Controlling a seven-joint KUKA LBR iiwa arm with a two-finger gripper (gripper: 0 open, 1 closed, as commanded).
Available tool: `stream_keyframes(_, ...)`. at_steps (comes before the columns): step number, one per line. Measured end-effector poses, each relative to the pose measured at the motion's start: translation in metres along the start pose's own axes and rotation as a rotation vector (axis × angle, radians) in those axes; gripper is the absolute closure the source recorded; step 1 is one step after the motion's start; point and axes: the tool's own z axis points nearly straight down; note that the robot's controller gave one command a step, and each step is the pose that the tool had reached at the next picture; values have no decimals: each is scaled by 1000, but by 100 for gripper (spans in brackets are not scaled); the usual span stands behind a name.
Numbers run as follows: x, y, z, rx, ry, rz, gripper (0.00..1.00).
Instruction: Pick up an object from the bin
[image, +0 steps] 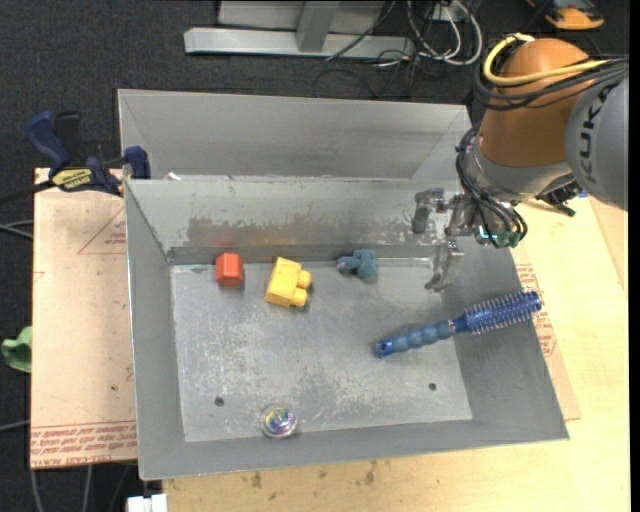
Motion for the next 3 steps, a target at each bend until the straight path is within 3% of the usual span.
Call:
stream_keyframes(1,44,-41,96,-12,-19,-85,0)
stream_keyframes(2,55,-54,89,-14,-10,7,0)
stream_keyframes(3,56,-53,95,-19,-11,-114,0)
